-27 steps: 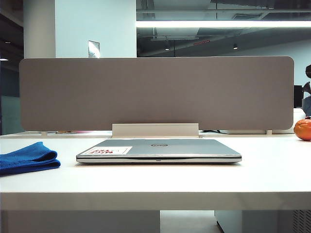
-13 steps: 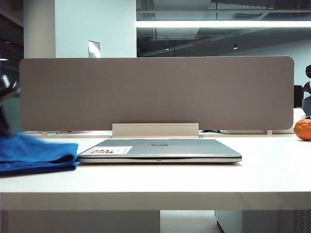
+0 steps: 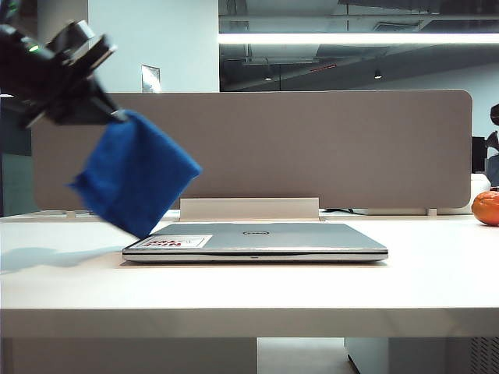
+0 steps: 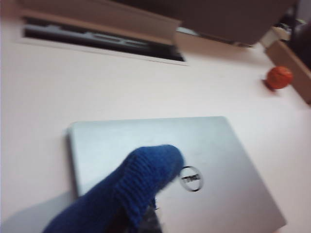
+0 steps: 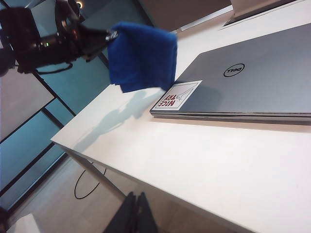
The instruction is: Pick up the blue rag and put it over the laptop.
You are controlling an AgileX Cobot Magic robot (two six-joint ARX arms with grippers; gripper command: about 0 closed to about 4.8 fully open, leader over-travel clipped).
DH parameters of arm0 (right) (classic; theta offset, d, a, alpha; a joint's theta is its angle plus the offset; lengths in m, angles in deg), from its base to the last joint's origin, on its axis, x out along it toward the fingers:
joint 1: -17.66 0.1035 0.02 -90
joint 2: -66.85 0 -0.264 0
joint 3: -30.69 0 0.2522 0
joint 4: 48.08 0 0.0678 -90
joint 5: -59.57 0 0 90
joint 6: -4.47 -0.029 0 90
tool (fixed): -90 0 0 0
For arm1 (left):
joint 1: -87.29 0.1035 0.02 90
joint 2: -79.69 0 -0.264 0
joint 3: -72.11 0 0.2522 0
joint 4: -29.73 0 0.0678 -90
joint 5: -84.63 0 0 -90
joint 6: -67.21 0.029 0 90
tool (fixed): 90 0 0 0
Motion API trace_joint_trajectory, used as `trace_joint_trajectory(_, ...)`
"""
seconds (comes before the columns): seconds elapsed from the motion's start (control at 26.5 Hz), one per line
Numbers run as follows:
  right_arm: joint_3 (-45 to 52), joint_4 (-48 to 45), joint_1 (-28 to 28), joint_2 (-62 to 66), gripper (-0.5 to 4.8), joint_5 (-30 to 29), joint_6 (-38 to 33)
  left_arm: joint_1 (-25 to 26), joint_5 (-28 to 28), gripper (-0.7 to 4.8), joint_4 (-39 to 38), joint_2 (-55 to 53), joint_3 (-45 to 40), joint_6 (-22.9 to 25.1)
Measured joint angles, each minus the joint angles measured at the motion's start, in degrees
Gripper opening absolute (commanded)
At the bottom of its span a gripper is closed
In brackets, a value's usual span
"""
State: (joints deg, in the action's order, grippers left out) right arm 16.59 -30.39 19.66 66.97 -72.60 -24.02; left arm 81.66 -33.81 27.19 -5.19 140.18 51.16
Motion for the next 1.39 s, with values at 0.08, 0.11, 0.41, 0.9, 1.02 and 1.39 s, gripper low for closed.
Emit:
trace_joint_trajectory(0.08, 0.0, 0.02, 0.0, 0.0, -0.05, 0.0, 0.0, -2.6, 1.11, -0.06, 0.02, 0.0, 1.2, -0.22)
trace_joint_trajectory(0.11, 0.0, 0.02, 0.0, 0.0, -0.05, 0.0, 0.0, -3.45, 1.49, -0.06, 0.11, 0.0, 1.73, -0.26)
trace_joint_trajectory(0.41, 0.0, 0.02, 0.0, 0.0, -0.05, 0.0, 0.0, -10.51, 4.46, -0.06, -0.24, -0.02, 8.35, -0.33)
trace_joint_trajectory(0.9, 0.0, 0.02, 0.0, 0.0, -0.05, 0.09, 0.0, -22.6, 9.81, -0.06, 1.51, -12.44, 13.18, -0.77)
trace_joint_trajectory(1.02, 0.0, 0.0, 0.0, 0.0, -0.05, 0.07, 0.0, -23.54, 9.53, -0.06, 1.27, -14.73, 14.8, -1.68)
trace_joint_trajectory(1.39, 0.0, 0.0, 0.0, 0.0, -0.05, 0.07, 0.0, -19.65, 20.09, -0.06, -5.01, -17.4, 17.44, -0.55)
